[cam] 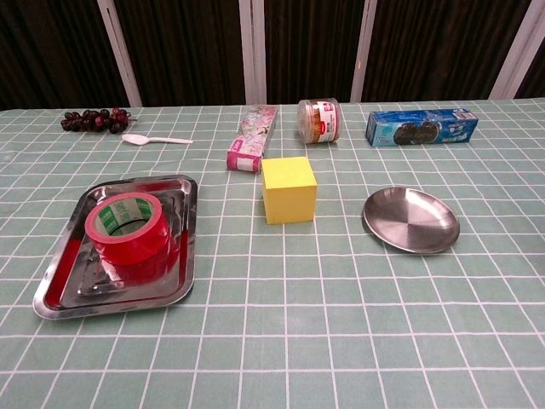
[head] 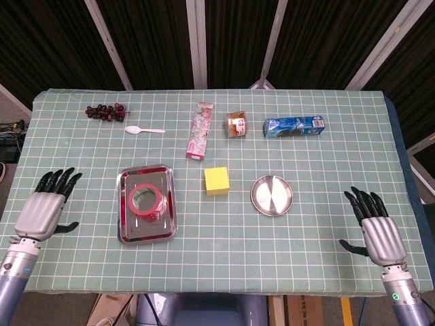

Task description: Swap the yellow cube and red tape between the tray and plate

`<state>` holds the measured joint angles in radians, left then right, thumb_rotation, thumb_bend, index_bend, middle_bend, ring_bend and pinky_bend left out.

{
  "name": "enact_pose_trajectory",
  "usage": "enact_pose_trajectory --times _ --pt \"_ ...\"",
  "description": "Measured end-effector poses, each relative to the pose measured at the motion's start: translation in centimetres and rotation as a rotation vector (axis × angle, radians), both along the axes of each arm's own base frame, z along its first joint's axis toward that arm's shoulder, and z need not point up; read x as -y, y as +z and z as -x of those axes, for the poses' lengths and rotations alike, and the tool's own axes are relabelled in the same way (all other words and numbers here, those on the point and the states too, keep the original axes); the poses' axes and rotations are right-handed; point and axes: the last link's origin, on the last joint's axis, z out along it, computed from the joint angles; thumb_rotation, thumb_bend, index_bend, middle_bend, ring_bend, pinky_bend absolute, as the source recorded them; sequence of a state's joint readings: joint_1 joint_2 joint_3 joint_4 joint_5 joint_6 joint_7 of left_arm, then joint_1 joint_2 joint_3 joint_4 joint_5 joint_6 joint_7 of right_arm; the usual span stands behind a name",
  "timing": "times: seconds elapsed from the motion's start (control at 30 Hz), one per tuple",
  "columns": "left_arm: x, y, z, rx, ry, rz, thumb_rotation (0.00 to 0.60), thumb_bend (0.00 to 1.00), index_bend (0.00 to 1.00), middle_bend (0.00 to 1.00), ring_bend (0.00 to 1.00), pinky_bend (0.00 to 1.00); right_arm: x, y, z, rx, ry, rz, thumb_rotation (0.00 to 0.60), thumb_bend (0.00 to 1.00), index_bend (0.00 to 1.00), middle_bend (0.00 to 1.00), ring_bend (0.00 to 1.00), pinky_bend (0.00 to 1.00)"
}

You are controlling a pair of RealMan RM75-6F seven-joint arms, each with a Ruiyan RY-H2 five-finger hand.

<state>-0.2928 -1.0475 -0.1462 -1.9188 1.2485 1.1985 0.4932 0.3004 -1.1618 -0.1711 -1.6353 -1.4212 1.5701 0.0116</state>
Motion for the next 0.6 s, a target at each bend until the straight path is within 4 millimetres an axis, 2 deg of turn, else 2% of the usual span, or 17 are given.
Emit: enact_pose_trajectory --times 0.1,0.33,0.6 --pt "-1.8 -1.4 -0.7 -0.030 0.022 0.040 0.600 0.00 0.01 0.00 0.00 0.01 -0.5 0.4 0.2 0.008 0.003 0.012 0.600 0.14 0.00 0.00 0.05 0.00" --pt "-5.9 -6.9 -2.6 -0.062 0.032 0.175 0.600 0.00 0.01 0.00 0.00 0.01 -0.5 0.4 0.2 0.002 -0.003 0.008 0.600 0.14 0.00 0.00 0.05 0.00" --pt "-8.4 -11.5 -3.5 -0.078 0.013 0.247 0.600 0.00 0.01 0.00 0.00 0.02 -0.5 0.5 0.3 -0.009 -0.010 0.015 0.600 0.14 0.00 0.00 0.05 0.00"
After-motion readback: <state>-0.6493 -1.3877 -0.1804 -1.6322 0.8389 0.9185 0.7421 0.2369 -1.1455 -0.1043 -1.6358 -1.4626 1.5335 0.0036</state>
